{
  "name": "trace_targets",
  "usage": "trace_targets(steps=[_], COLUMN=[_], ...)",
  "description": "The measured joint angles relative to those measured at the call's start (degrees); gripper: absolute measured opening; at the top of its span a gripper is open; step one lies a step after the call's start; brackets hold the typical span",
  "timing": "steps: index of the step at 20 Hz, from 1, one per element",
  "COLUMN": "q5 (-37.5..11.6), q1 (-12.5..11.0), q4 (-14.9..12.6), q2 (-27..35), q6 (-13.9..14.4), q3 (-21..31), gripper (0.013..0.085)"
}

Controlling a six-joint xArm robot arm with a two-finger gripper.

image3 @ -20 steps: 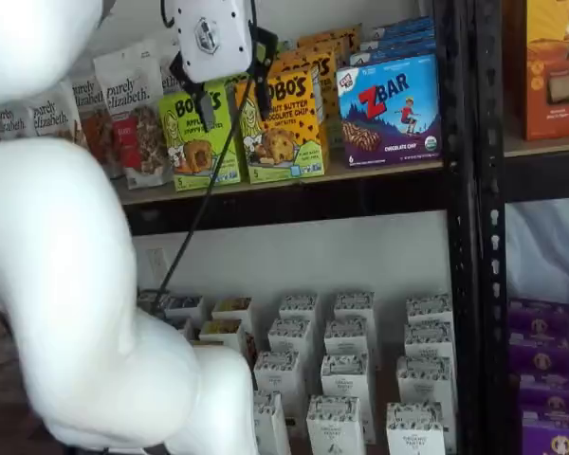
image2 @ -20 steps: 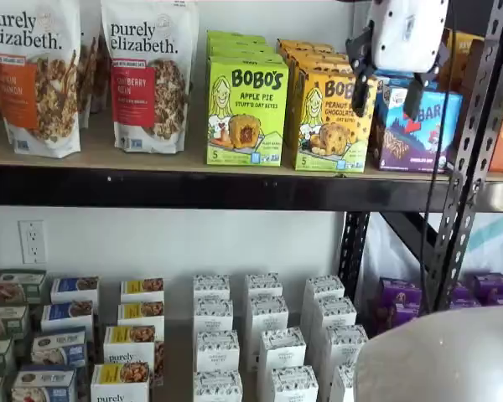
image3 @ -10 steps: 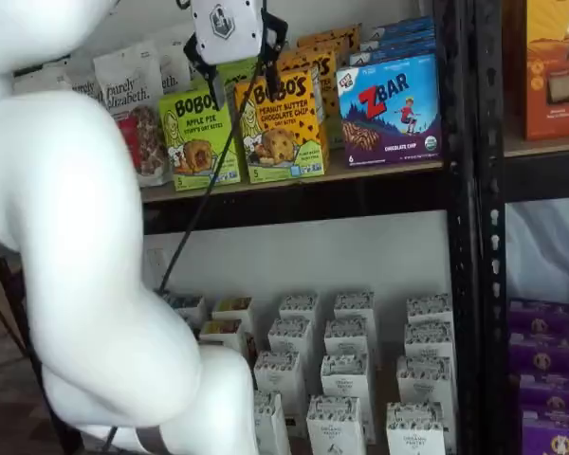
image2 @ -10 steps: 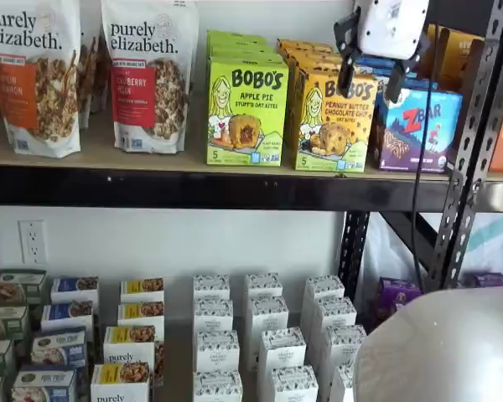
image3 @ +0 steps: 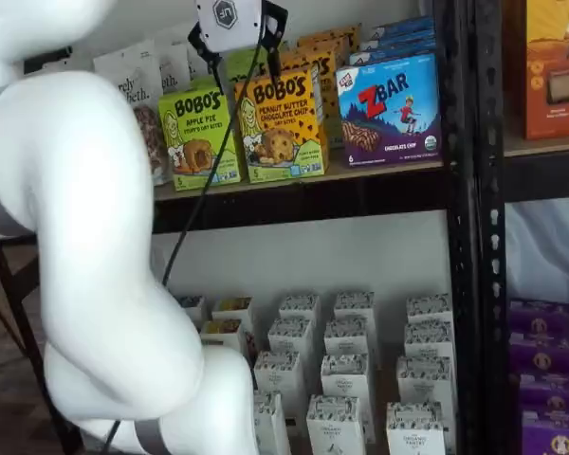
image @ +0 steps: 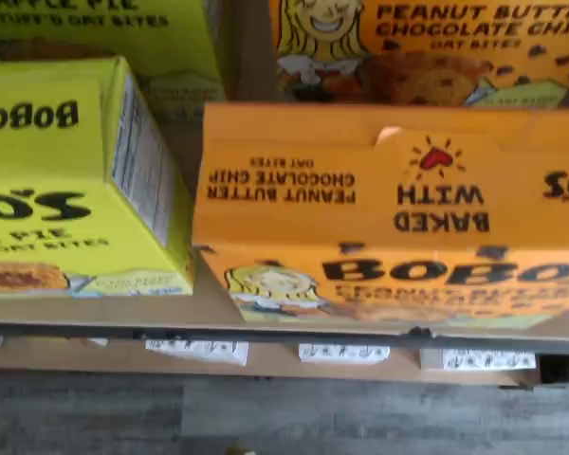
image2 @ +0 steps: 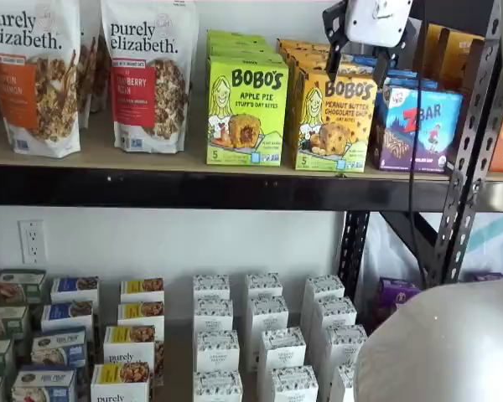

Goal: Pick up the orange box on the top shelf, the fifth box from the left

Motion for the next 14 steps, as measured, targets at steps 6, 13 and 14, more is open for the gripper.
trace_targets(steps=[6, 13, 14], q5=[-2.32, -6.56, -6.74], q1=[0.43, 1.07, 1.18], q4=[-0.5, -1.45, -1.68], q2=[-0.29, -2.02, -2.04], q6=[0.38, 1.01, 1.14], q3=[1.21, 4.75, 4.85], gripper=[0.085, 0.085, 0.085])
